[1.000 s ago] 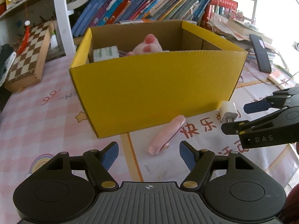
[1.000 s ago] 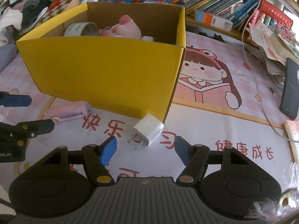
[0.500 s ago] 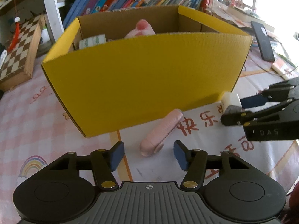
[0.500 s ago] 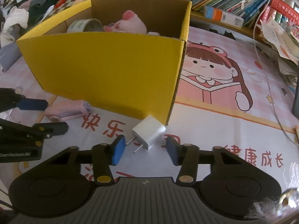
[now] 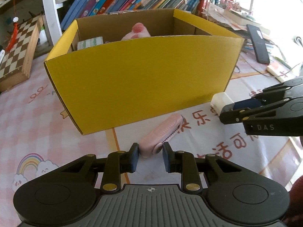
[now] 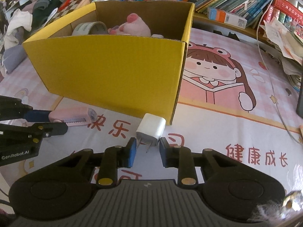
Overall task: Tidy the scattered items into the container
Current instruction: 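Grasp the pink trimmer with the left tool while the right tool grasps the white charger plug, then lift the trimmer and charger plug over the yellow box with both tools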
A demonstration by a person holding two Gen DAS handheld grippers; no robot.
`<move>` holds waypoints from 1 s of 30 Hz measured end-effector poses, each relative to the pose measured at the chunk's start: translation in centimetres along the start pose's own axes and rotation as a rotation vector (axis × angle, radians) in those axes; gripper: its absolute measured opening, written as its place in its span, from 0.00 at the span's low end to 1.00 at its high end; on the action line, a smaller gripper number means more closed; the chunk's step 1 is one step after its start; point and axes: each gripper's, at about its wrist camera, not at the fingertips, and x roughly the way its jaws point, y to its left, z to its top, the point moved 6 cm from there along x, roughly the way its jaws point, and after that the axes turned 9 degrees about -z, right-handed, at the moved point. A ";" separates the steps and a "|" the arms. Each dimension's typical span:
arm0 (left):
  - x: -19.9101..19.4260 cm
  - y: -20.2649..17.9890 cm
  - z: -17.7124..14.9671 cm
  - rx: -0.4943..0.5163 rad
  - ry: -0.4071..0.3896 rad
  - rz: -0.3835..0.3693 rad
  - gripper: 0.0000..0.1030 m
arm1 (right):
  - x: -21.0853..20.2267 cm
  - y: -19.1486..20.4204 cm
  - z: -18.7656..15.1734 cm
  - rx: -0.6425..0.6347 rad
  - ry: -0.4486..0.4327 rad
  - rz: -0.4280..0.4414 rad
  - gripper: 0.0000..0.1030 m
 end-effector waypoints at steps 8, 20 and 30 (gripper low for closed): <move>-1.6 -1.3 -0.2 0.047 -0.044 -0.027 0.24 | -1.8 0.9 -0.9 -0.017 -0.019 0.001 0.21; -5.0 -1.2 -0.5 0.053 -0.111 -0.036 0.24 | -4.5 1.6 -1.5 0.013 -0.061 -0.015 0.21; -8.8 -2.4 0.7 0.101 -0.207 -0.079 0.24 | -8.2 1.5 -0.3 0.036 -0.126 0.002 0.21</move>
